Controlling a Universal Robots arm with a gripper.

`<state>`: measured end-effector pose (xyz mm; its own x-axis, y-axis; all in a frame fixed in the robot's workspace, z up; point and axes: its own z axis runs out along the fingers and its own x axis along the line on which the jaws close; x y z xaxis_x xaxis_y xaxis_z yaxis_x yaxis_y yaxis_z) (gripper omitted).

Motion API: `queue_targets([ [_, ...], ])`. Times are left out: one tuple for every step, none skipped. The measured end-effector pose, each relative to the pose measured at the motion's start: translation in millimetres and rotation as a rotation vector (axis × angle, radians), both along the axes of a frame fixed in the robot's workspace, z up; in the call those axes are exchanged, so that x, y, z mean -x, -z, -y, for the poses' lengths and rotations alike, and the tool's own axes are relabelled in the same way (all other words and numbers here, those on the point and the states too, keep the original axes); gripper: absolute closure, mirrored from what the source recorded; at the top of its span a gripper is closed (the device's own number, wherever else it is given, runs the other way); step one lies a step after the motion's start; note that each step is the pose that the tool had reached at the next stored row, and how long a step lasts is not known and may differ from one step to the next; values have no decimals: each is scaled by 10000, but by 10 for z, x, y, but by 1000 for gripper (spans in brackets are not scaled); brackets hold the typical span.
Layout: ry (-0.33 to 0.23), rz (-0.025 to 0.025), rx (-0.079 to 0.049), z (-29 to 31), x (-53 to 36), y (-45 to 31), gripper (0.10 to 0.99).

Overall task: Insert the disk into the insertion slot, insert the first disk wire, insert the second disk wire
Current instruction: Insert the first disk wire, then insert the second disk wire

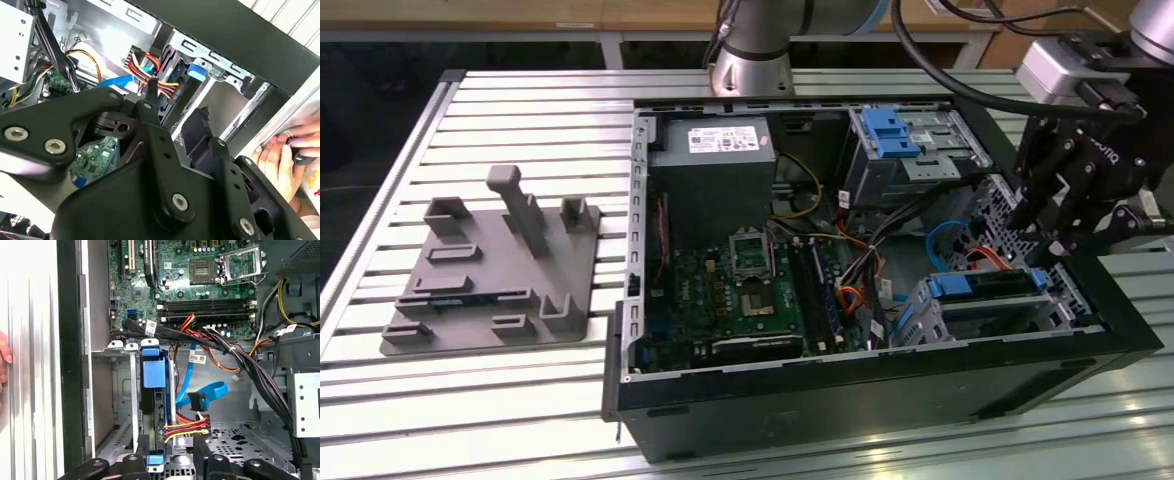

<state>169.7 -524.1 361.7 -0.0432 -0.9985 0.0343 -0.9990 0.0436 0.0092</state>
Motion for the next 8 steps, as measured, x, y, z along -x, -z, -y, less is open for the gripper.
queue_targets([
  [0,0,1,-1,0,0,612],
  [0,0,1,-2,0,-1,612],
  [0,1,1,-9,0,-1,612],
  [0,0,1,-16,0,-1,612],
  [0,0,1,-16,0,-1,612],
  [0,0,1,-17,0,-1,612],
  [0,0,1,-18,0,-1,612],
  [0,0,1,-18,0,-1,612],
])
